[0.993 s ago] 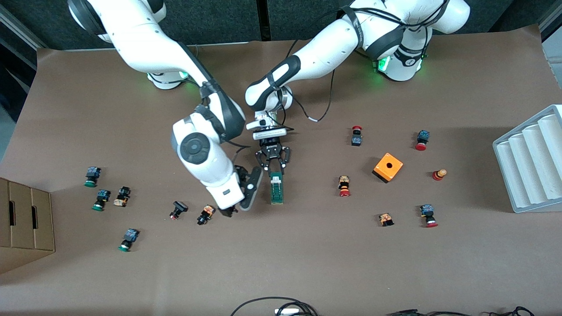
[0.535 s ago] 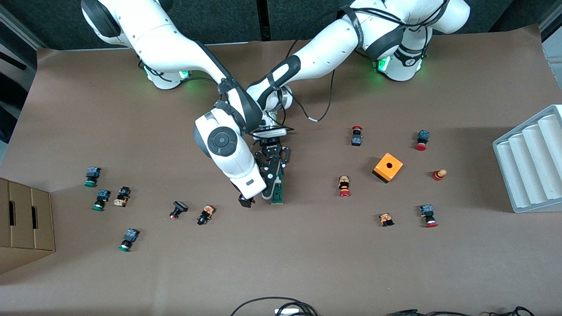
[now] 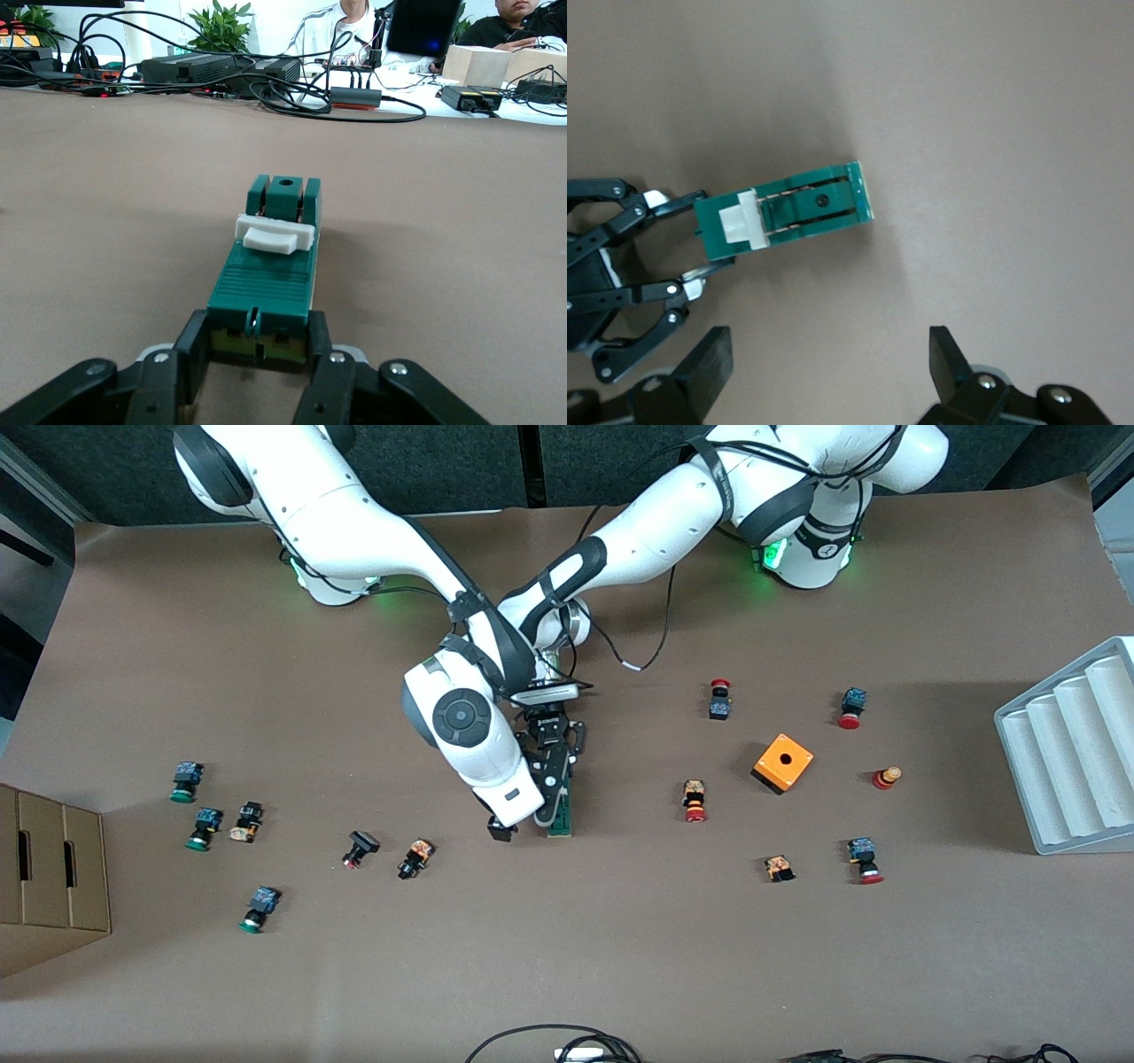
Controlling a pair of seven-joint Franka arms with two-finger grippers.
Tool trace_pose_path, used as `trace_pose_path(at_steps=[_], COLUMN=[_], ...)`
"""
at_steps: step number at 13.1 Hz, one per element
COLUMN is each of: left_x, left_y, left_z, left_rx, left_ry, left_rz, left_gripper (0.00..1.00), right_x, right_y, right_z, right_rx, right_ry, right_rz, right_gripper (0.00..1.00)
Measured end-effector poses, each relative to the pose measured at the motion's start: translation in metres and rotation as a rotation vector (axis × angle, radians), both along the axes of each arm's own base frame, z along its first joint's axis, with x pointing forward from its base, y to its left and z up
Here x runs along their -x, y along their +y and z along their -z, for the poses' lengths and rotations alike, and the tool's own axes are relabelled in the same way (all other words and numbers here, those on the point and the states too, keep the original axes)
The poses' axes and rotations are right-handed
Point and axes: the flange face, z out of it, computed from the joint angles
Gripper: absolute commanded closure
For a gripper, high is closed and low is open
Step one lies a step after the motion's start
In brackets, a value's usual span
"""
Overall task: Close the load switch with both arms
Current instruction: 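Grasp the white handle with the right gripper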
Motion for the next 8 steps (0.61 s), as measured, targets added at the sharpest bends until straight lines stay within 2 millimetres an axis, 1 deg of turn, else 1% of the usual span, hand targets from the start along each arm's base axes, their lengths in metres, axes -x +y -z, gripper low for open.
trace_pose_path(at_steps=[4, 8], left_x=[0.0, 0.0], left_y=[0.0, 0.0], left_z=[0.0, 0.0], left_rx=[0.0, 0.0], left_ry=[0.0, 0.0], left_rz=[0.0, 0.0], left_gripper=[0.71, 0.71], right_x=[0.01, 0.013], right_y=[0.012, 0.014], right_z=[0.01, 0.025], right_rx=[0.01, 0.051], right_ry=[0.011, 0.003], right_rz=[-0.022, -0.053], right_gripper=[0.01, 0.01])
